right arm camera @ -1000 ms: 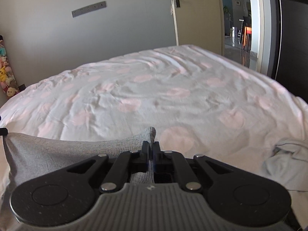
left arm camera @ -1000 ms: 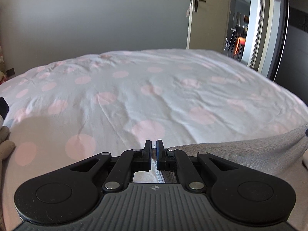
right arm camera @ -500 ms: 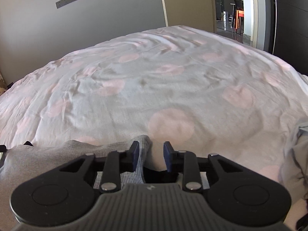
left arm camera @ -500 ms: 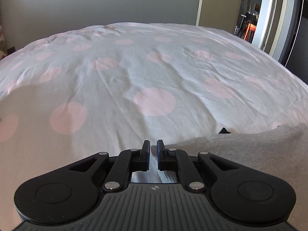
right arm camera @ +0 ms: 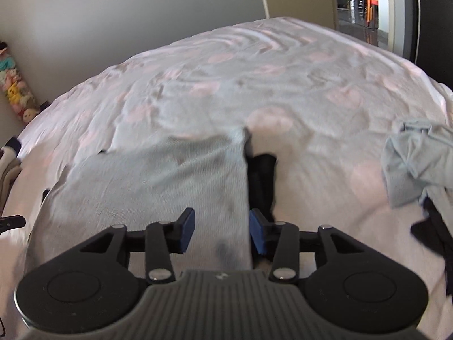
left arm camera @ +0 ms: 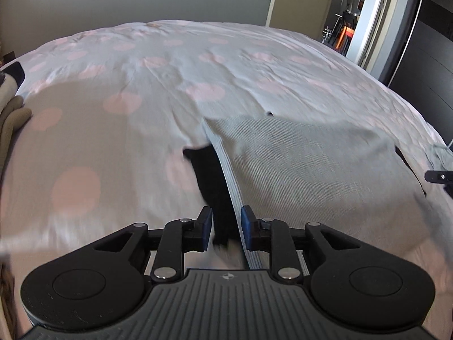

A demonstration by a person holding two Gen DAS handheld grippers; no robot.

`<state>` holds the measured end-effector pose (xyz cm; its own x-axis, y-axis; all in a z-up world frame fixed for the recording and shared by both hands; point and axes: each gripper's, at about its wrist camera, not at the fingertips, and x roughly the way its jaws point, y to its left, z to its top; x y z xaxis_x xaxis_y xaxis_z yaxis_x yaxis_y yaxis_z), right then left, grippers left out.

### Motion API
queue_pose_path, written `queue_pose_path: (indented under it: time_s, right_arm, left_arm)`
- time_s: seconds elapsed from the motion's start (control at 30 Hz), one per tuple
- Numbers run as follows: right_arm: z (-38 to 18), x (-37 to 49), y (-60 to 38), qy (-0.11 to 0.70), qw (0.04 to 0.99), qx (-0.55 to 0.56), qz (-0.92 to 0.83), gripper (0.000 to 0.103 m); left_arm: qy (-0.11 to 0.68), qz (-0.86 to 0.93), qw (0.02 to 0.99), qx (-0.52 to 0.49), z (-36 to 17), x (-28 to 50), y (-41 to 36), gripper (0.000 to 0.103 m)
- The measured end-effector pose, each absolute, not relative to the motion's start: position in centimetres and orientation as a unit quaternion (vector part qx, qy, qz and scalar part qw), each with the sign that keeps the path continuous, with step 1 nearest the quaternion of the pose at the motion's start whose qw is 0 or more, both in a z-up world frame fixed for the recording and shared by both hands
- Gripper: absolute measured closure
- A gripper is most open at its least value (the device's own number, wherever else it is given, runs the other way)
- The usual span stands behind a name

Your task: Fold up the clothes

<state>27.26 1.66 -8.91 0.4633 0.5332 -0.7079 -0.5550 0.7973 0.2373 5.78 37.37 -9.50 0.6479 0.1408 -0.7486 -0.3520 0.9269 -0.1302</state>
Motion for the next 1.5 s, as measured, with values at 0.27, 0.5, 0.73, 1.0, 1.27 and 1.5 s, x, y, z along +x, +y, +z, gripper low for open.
queue_pose_path:
  time_s: [0.27, 0.5, 0.73, 1.0, 1.27, 1.5]
  right_arm:
    - [-10.5, 23.5, -0.6, 0.423, 0.847, -0.046, 0.319, 0.052]
    - [-12.7, 22.7, -1.9, 0.44, 0.84, -0.046, 0.314, 0.082]
    - [-10.5, 22.3, -2.2, 0.427, 0.84, -0.06, 0.329, 0.095]
    - [-10.6, 22.3, -3.0, 0.453, 0.826, -0.077, 0.327, 0.096]
    - [-12.6, 22.6, -3.0, 0.465, 0.821, -0.064, 0.323, 0.092]
    - [-10.9, 24.0, -3.9, 0.454, 0.833, -0.014, 0.318, 0.07]
  left_arm:
    - [0.389, 0.125, 0.901, -0.146, -11.8, 2.1, 33.5, 0.082]
    - [0.375, 0.132, 0.905, -0.149, -13.1, 1.1, 32.7, 0.095]
    - [0.349, 0.12, 0.917, -0.152, -10.7, -0.2, 32.6, 0.102]
    - [0.392, 0.115, 0.896, -0.176, -12.3, -0.5, 33.7, 0.102]
    - [0.402, 0.115, 0.895, -0.153, -13.4, -0.2, 33.3, 0.101]
    - [0.388, 0.13, 0.897, -0.168, -11.6, 1.0, 35.7, 0.076]
